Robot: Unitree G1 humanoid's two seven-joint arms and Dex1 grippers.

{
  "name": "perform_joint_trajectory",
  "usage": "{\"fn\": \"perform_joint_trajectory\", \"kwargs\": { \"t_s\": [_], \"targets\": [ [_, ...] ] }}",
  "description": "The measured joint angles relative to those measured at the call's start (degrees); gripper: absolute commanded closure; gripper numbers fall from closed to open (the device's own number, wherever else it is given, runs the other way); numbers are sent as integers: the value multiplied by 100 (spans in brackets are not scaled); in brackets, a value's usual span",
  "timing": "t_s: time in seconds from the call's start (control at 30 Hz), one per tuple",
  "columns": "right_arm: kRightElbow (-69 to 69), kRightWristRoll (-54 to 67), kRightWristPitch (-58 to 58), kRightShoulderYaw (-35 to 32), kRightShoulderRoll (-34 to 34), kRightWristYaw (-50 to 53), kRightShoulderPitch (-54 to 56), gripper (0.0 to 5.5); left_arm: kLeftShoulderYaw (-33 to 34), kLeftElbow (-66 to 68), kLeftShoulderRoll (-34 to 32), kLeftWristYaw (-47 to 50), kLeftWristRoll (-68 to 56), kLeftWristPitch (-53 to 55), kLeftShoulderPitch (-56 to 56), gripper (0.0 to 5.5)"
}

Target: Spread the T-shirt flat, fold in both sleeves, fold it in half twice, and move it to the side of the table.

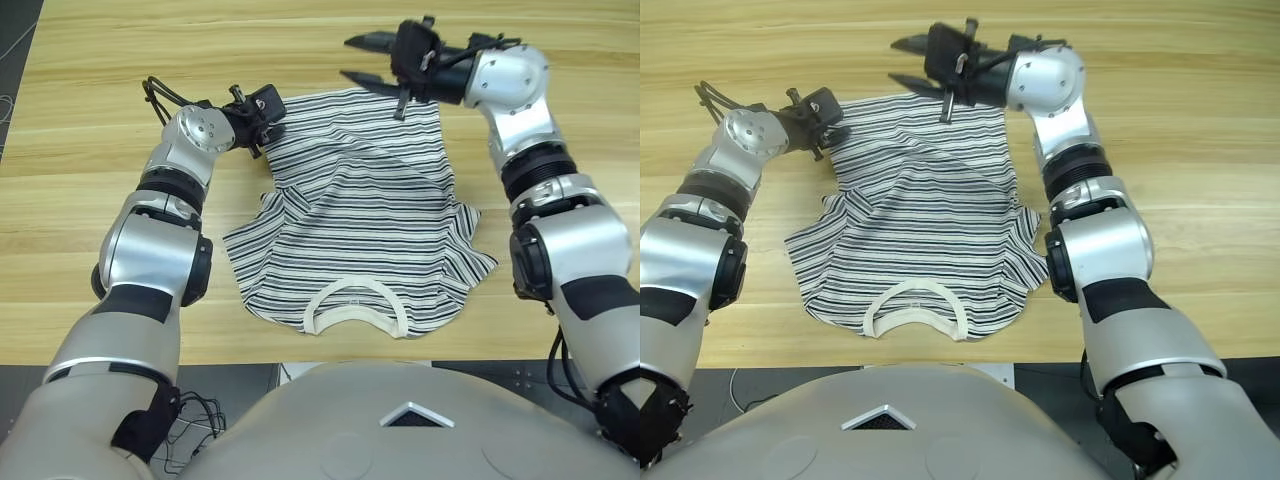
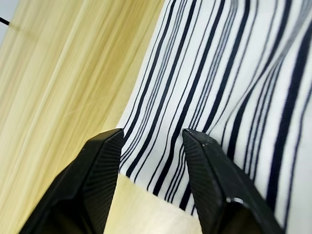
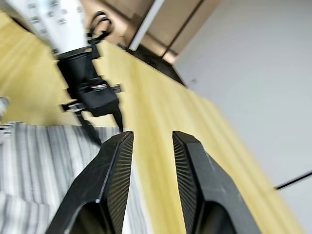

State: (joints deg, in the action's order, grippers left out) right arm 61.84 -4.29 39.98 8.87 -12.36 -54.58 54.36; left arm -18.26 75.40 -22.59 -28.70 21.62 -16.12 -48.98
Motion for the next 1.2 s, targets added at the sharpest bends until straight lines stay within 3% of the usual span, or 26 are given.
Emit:
{"fn": "perform_joint_trajectory", "kwargs": {
  "t_s": [0.37,0.53,0.67,0.73,0.8,0.97,1.07,1.2],
  "targets": [
    [-868,230,-42,48,94,-143,-216,403,-5,303,-246,814,396,669,-178,325],
    [-1130,288,-172,140,122,-223,-472,403,27,296,-221,981,427,315,-300,325],
    [-1414,352,-278,252,238,-297,-696,403,76,284,-216,1766,478,-73,-434,325],
    [-1570,419,-321,275,269,-305,-733,403,296,200,-399,2378,422,-317,-828,325],
    [-1721,453,-357,294,275,-298,-789,403,580,79,-743,2388,205,-442,-1237,325],
    [-2088,486,-485,296,253,-217,-926,399,1219,-291,-1760,102,-752,-729,-829,295],
    [-2069,514,-519,245,163,-145,-941,399,1440,-997,-2199,-1809,-1487,-960,509,295],
    [-2016,624,-532,120,-28,-108,-958,399,1895,-2868,-2875,-4107,-2904,-428,3286,295]
  ]
}}
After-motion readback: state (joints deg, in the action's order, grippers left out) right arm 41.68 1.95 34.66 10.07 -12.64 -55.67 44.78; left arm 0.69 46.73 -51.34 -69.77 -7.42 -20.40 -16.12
